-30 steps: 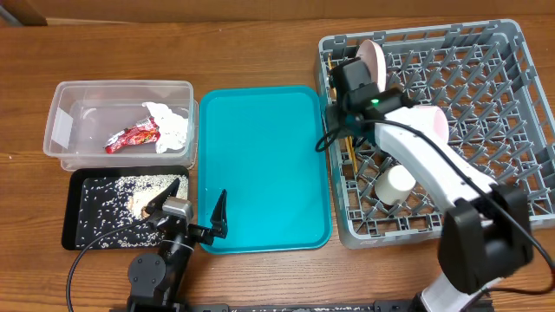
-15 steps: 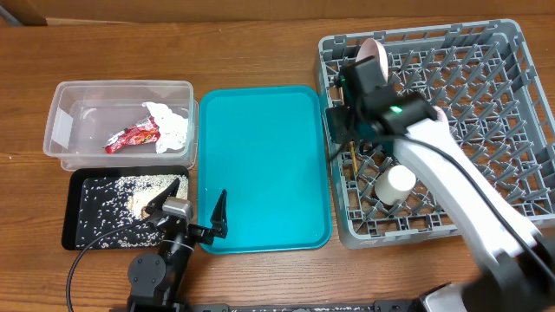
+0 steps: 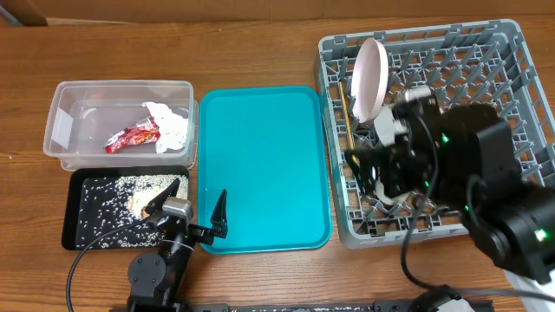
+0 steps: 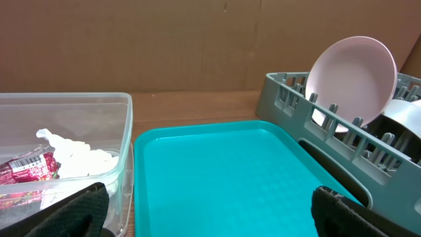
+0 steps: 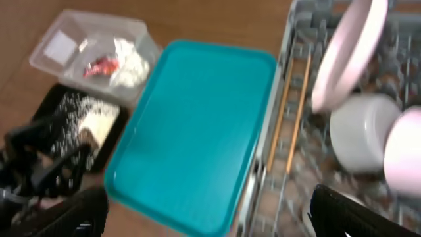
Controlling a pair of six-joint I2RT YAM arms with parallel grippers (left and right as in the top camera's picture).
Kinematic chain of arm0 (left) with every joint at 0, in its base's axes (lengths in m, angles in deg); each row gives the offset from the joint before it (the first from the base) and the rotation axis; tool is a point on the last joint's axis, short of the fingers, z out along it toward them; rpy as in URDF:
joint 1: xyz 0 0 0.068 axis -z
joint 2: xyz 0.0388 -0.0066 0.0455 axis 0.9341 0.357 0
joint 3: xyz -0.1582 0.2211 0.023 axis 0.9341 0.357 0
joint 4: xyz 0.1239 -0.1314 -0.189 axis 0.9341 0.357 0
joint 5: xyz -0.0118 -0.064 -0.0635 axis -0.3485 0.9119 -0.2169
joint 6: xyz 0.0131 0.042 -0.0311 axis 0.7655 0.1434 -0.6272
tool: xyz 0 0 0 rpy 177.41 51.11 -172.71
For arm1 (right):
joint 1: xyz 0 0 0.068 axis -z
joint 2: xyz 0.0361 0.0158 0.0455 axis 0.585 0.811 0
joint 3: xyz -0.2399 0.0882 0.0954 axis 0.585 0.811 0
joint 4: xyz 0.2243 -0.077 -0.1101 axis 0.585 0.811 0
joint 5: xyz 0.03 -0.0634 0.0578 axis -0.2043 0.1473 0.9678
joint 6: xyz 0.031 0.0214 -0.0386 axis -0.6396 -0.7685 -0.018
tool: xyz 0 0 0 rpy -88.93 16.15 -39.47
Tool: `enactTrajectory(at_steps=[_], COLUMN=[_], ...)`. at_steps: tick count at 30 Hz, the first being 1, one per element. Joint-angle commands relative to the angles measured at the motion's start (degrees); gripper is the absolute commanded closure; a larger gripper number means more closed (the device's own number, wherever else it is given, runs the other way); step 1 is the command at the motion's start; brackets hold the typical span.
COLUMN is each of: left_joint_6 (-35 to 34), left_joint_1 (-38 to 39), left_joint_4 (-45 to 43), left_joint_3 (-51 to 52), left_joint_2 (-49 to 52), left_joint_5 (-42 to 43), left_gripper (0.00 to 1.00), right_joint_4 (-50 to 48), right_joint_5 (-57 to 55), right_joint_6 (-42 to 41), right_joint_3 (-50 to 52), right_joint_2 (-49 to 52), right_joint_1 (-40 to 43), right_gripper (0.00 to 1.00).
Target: Sort waste into correct bins and load items into the dishwasher
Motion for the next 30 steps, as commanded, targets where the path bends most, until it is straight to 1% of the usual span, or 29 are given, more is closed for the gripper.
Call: enactTrajectory(at_steps=[1, 4, 10, 14, 16, 23, 30], left_joint_6=[-0.63, -0.63, -0.63, -0.63, -0.63, -0.63, -0.63], left_joint_1=[-0.31, -0.31, -0.31, -0.31, -0.31, -0.31, -0.31], left_joint_4=[-0.04, -0.04, -0.04, -0.04, -0.04, -0.04, -0.04], left_joint_3=[0.22, 0.22, 0.22, 0.22, 0.22, 0.22, 0.22], left_joint_2=[-0.55, -0.55, -0.55, -0.55, -0.55, -0.55, -0.55], left_joint_5=[0.59, 0.59, 0.61, 0.61, 0.59, 0.59, 0.61], left_gripper=[0.0, 0.0, 0.0, 0.0, 0.0, 0.0, 0.0], right_joint_4=[1.99, 2.12, 1.46, -1.14, -3.17, -10.12, -16.22], right_joint_5=[-0.66, -4.7, -9.33, -16.13, -17.59, -14.86, -10.27], right_joint_6=[0.26, 0.26, 0.28, 0.28, 0.28, 0.26, 0.26], right_joint_3=[-0.94, -0.94, -0.94, -0.57, 0.39, 8.81, 23.17], right_joint_2=[-1.81, -3.67, -9.84, -14.25, -16.37, -23.85, -32.85], right_joint_1=[-0.2, -0.2, -0.17, -0.09, 0.74, 8.9, 14.58], right_gripper=[0.0, 0.0, 0.0, 0.0, 0.0, 0.0, 0.0])
